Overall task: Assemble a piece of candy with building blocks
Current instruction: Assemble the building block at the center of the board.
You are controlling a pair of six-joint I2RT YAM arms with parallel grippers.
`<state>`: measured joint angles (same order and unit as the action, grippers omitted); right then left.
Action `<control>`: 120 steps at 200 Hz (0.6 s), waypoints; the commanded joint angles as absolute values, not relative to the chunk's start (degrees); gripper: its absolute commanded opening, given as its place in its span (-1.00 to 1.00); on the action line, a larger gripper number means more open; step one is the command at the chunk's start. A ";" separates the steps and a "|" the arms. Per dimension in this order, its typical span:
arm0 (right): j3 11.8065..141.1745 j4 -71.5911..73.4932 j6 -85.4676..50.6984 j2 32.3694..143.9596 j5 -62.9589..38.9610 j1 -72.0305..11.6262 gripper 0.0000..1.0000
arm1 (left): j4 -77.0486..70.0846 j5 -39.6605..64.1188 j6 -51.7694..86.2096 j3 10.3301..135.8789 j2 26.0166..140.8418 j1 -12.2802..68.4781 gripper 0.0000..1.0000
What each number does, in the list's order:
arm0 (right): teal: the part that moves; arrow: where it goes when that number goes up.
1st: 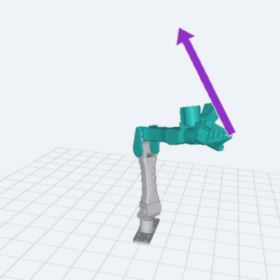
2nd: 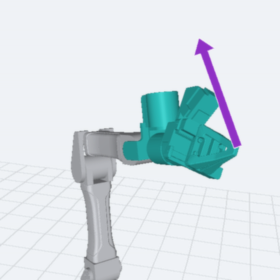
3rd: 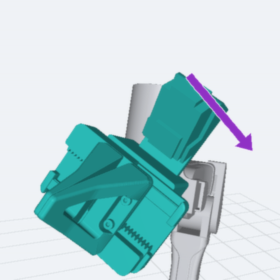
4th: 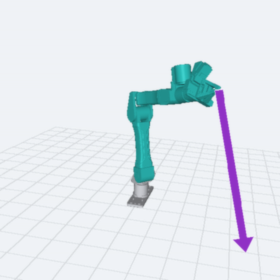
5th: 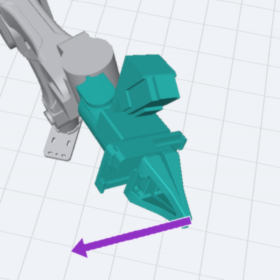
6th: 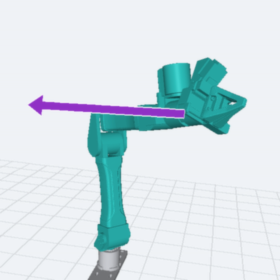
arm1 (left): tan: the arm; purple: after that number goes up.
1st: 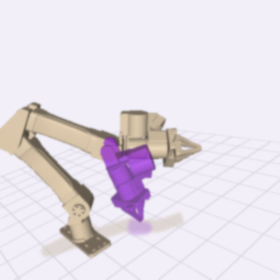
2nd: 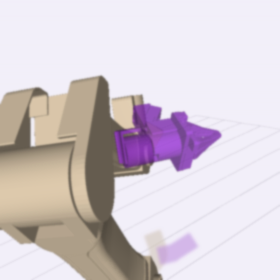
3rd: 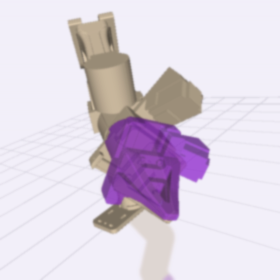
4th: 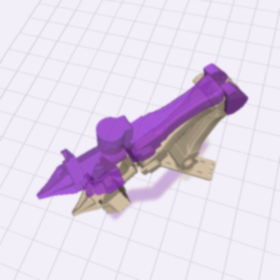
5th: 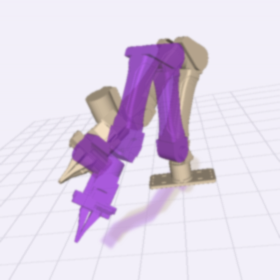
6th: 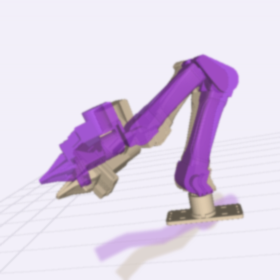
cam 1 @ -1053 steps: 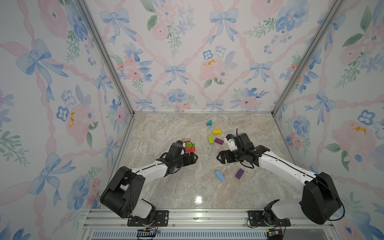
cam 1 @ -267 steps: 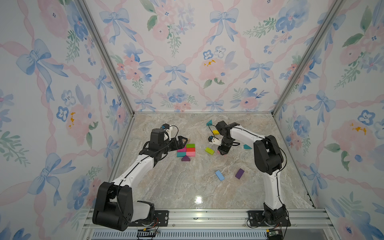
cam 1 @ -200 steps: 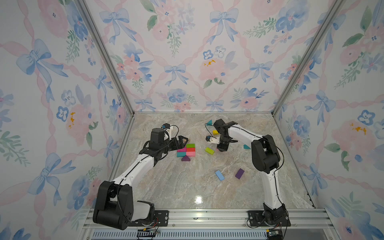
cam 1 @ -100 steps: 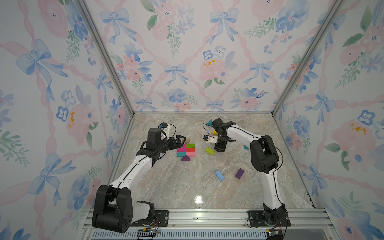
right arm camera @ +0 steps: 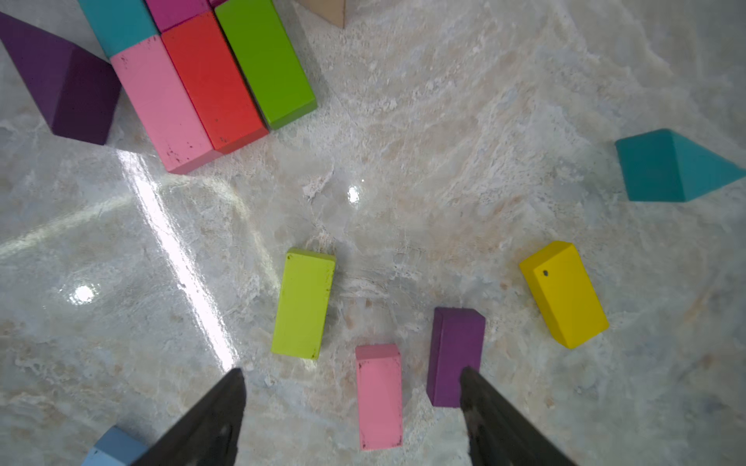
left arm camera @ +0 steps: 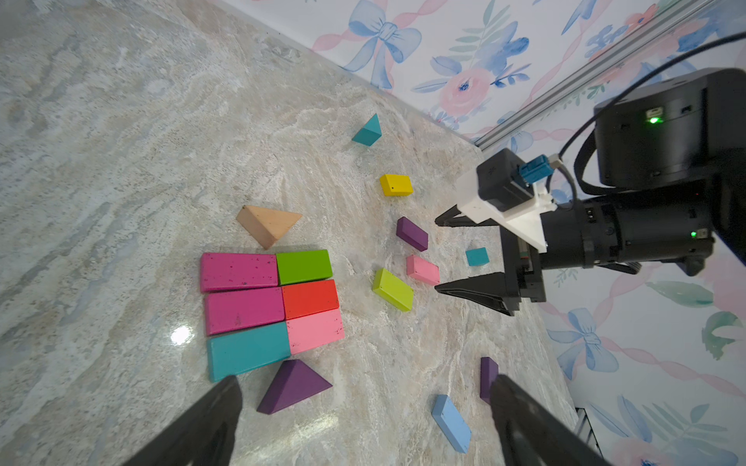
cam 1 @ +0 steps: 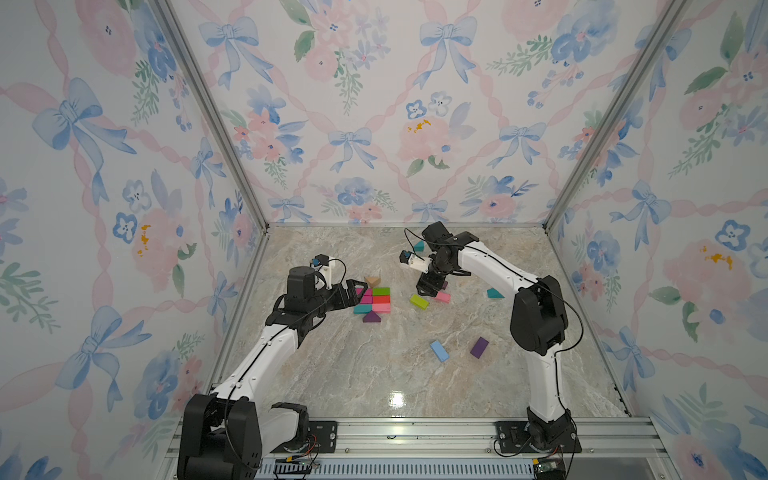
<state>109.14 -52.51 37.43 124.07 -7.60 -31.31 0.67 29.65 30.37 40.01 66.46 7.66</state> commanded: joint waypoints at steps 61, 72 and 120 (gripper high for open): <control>118.03 -62.07 38.73 136.24 -8.18 -33.46 0.43 | 1.16 30.94 28.76 38.74 66.60 7.21 0.96; 118.21 -62.66 39.53 136.81 -7.53 -33.57 0.32 | 1.14 30.84 28.70 38.76 67.01 7.22 0.96; 118.65 -64.53 42.55 139.15 -3.02 -34.11 -0.18 | 1.19 30.31 28.52 38.76 67.85 7.21 0.96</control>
